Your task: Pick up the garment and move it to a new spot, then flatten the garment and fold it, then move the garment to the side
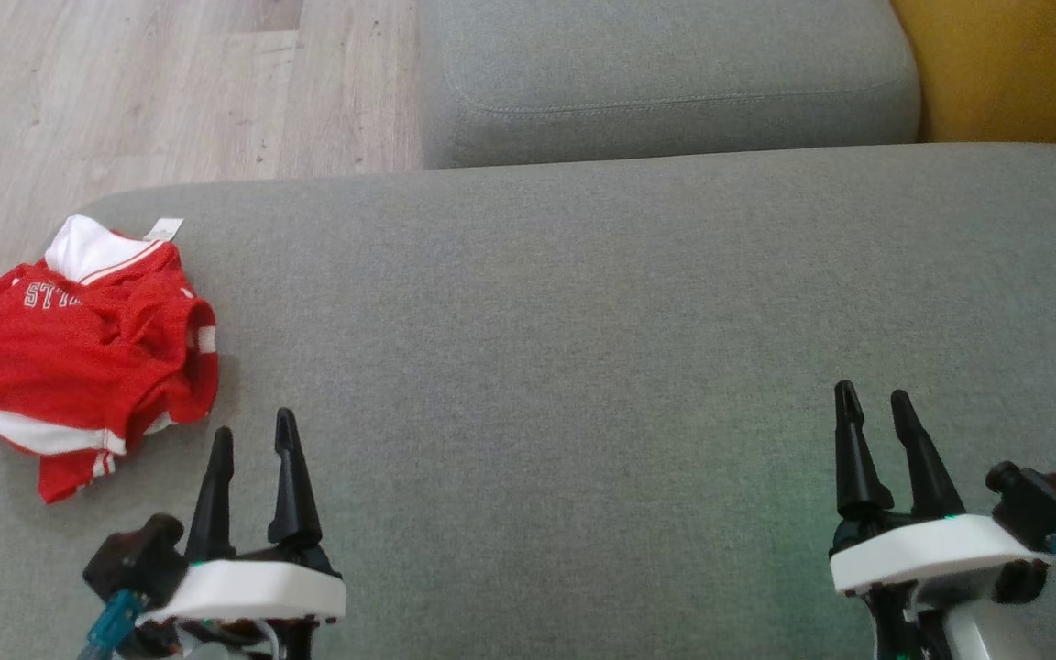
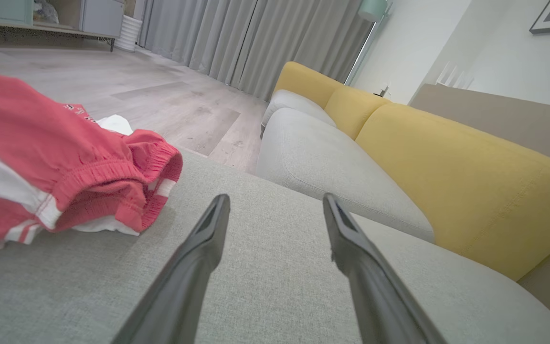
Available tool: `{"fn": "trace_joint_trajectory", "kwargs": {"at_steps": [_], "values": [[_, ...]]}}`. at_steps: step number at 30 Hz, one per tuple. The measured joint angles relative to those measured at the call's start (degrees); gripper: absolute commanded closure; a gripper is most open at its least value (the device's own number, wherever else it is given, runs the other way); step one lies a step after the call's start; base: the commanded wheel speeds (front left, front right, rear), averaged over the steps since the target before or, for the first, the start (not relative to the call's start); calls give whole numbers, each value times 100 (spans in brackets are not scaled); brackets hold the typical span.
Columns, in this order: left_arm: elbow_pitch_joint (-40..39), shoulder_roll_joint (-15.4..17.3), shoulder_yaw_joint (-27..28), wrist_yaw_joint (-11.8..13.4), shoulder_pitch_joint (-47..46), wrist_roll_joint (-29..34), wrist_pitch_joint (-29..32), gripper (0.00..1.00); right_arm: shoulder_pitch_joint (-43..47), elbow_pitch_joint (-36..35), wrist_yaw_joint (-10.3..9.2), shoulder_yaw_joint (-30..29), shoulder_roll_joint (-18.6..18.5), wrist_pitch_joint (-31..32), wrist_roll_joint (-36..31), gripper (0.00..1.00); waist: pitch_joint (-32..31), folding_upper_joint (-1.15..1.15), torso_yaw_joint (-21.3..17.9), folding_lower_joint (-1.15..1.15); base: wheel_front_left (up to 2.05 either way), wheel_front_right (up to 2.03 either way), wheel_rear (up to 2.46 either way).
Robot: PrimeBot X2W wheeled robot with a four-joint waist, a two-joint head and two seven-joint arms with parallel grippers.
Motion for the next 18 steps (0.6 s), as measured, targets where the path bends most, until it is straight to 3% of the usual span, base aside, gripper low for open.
{"fn": "trace_joint_trajectory", "kwargs": {"at_steps": [18], "values": [[71,5,-183,122,-1,1329,-299,0,2,-42,1,-216,-4,-314,-1239,0,-23,0,-21,0,0,0,0]]}}
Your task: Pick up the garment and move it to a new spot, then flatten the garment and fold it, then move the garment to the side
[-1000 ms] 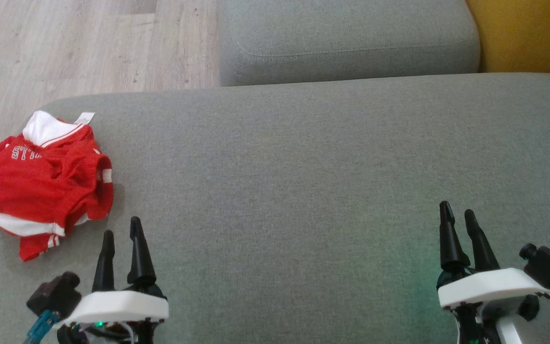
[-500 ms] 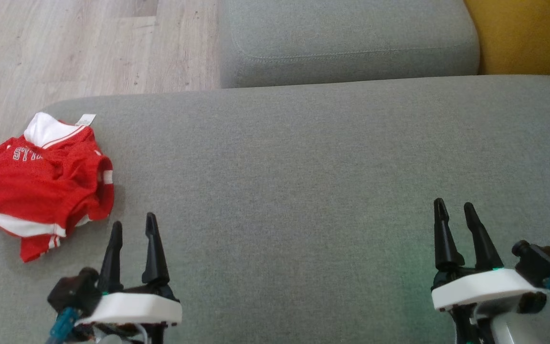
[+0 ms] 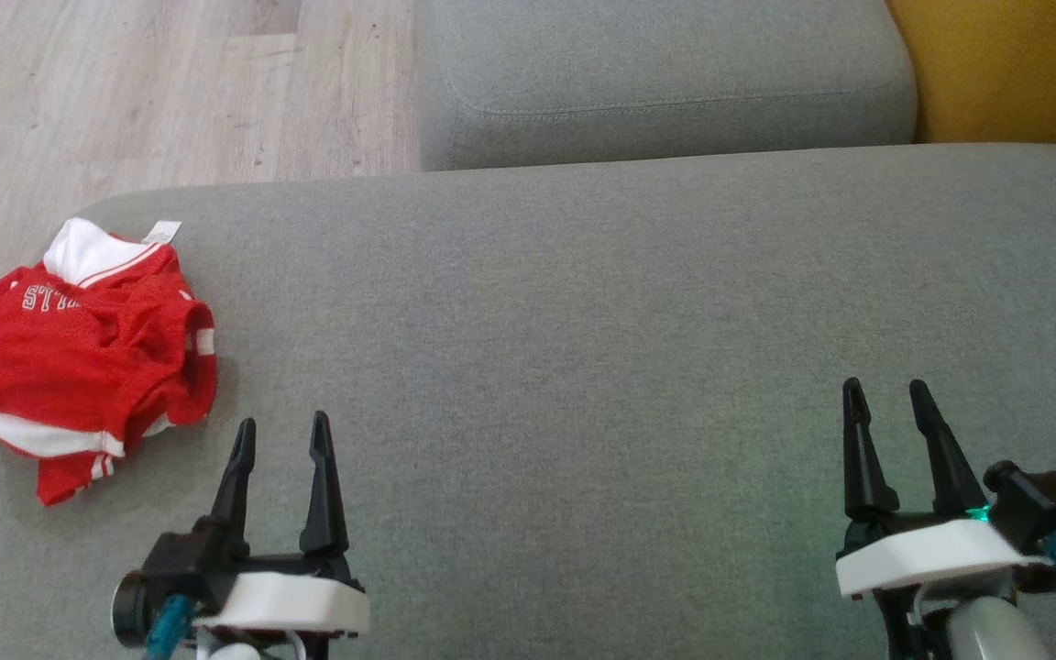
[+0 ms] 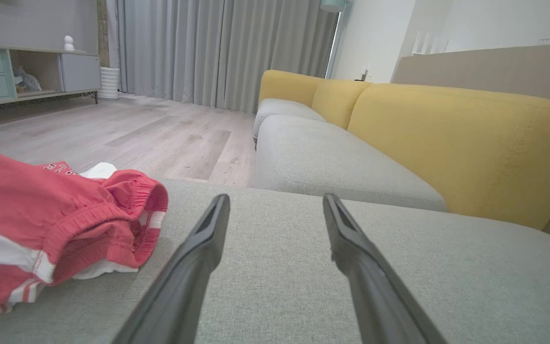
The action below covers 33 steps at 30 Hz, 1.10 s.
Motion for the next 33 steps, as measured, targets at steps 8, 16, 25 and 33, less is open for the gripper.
{"fn": "trace_joint_trajectory", "kwargs": {"at_steps": [8,16,25,33], "values": [[66,3,-23,154,-1,621,-133,0,-1,12,0,-23,-1,-129,-572,0,-6,0,-9,0,0,0,0],[71,4,-46,197,-3,1140,-286,0,-1,9,0,-12,-1,-281,-1014,0,-13,0,-7,0,0,0,0],[78,5,-65,194,-7,1206,-300,0,0,5,1,-9,-2,-296,-1096,0,2,0,60,0,0,0,0],[83,7,-97,196,-104,1206,-301,0,4,4,1,-20,-3,-296,-1089,0,49,0,330,0,0,0,0]]}}
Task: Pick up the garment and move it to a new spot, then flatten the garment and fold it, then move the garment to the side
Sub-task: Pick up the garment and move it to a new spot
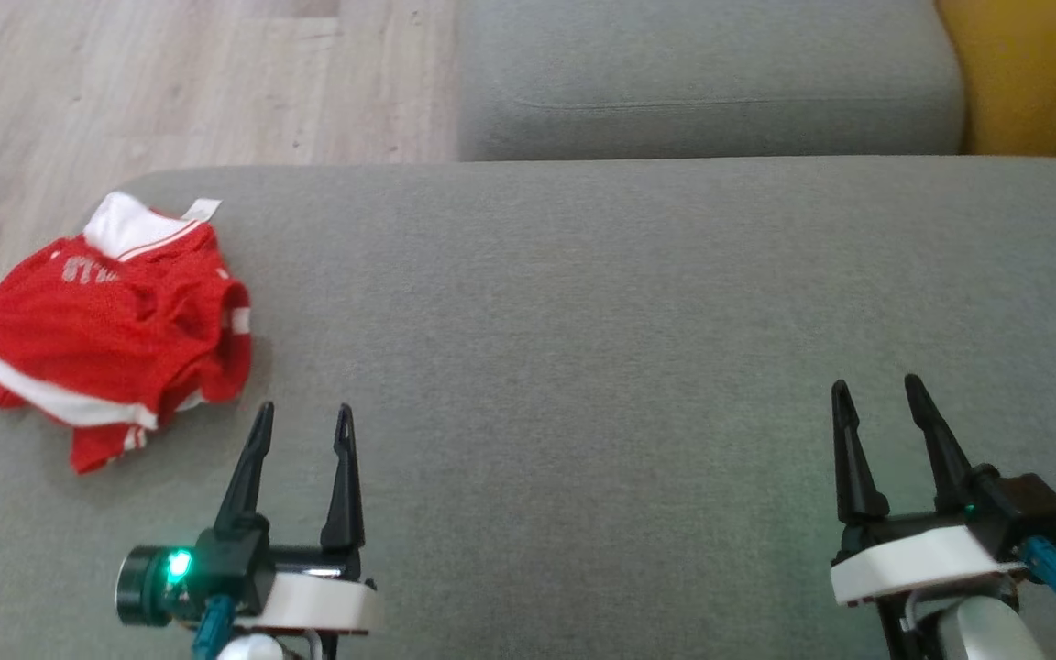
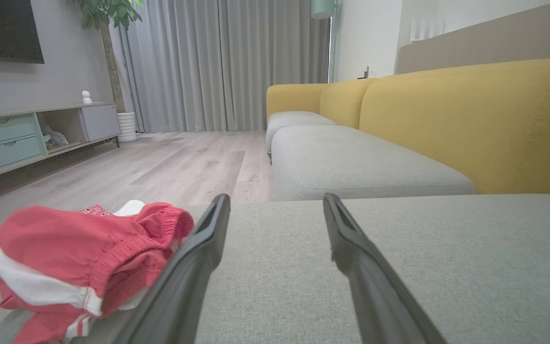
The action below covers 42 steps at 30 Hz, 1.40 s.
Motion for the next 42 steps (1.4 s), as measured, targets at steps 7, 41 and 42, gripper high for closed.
{"fn": "trace_joint_trajectory", "kwargs": {"at_steps": [7,41,42], "values": [[4,1,-60,1,-63,0,0,0,8,-2,0,8,-2,0,-1,0,40,0,562,0,0,0,0],[-383,-69,1480,-57,-2341,-14,-33,0,-838,78,0,165,-504,0,-716,0,1449,0,2814,2,0,0,0],[-169,-80,1469,-109,-2589,-59,-33,0,-836,53,0,127,-572,0,-739,0,1536,0,2818,2,0,0,0]]}}
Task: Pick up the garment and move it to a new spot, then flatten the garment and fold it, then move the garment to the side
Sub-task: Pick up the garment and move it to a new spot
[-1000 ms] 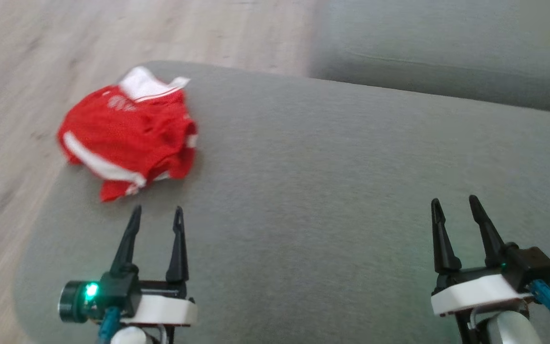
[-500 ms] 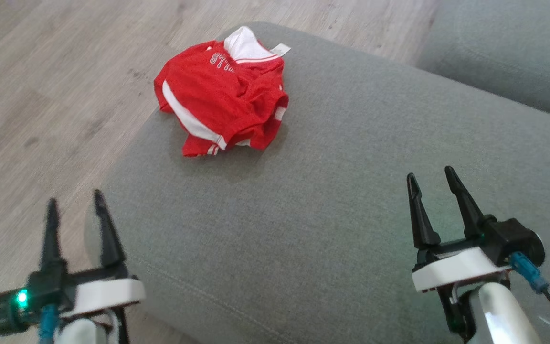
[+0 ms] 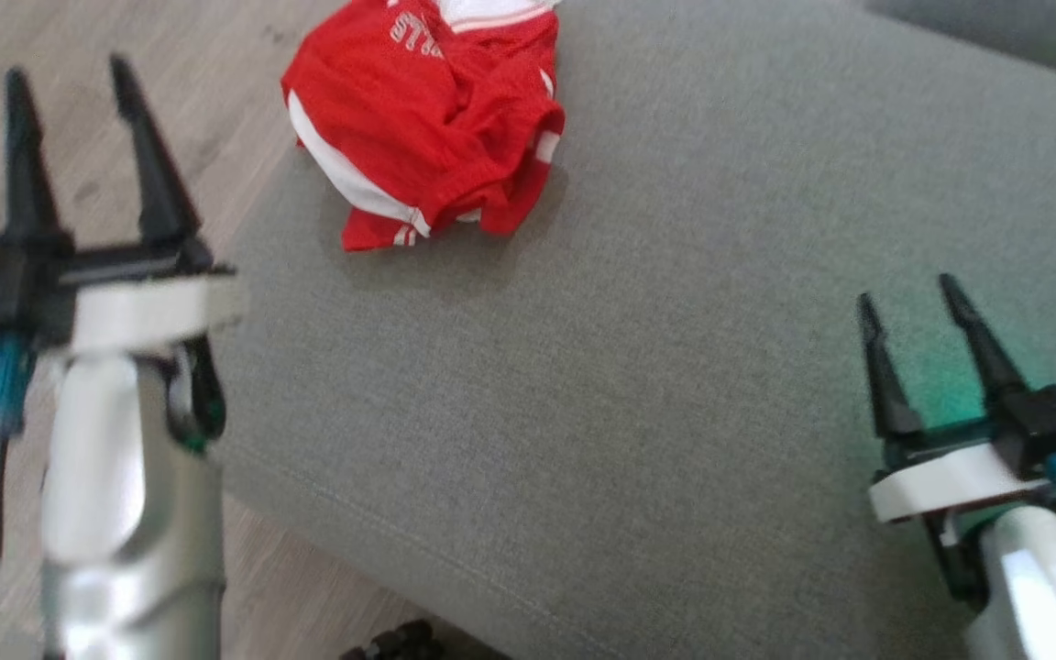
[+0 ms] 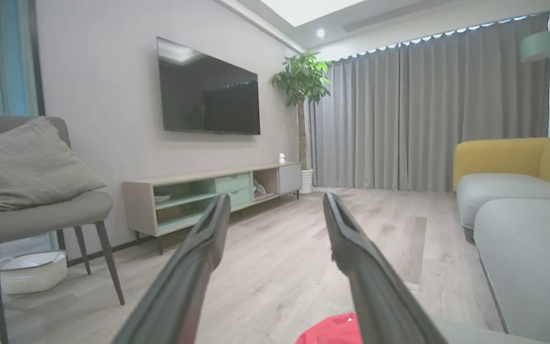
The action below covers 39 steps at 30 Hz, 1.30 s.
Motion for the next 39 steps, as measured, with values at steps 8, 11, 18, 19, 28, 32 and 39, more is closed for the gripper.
{"fn": "trace_joint_trajectory", "kwargs": {"at_steps": [8,11,18,19,28,32,39], "values": [[3111,-63,-35,-367,-2001,-465,1,0,-117,-250,0,-252,-330,0,-197,0,650,0,-18,-1,0,0,0],[4049,-44,-20,-550,-2810,-611,40,0,-351,-316,0,-209,-441,0,-238,0,883,0,-116,0,0,0,0],[5660,192,-292,-524,-3777,-466,322,0,-793,-606,5,-296,-632,-70,-280,0,1462,0,-470,-1,0,0,0],[5799,216,-310,-424,-3773,-434,321,0,-837,-625,5,-347,-628,-75,-280,0,1501,0,-521,-1,0,0,0],[6271,124,-70,91,-3702,-740,152,0,-857,-624,5,-541,-538,-85,-338,0,1483,0,-710,-1,0,0,0],[6341,103,-69,53,-3511,-780,107,100,-753,-579,5,-566,-525,-83,-338,0,1371,0,-731,-1,0,0,0],[6278,100,-76,-100,-3443,-857,58,100,-595,-450,5,-560,-514,-74,-337,0,1148,0,-740,-1,0,0,0]]}}
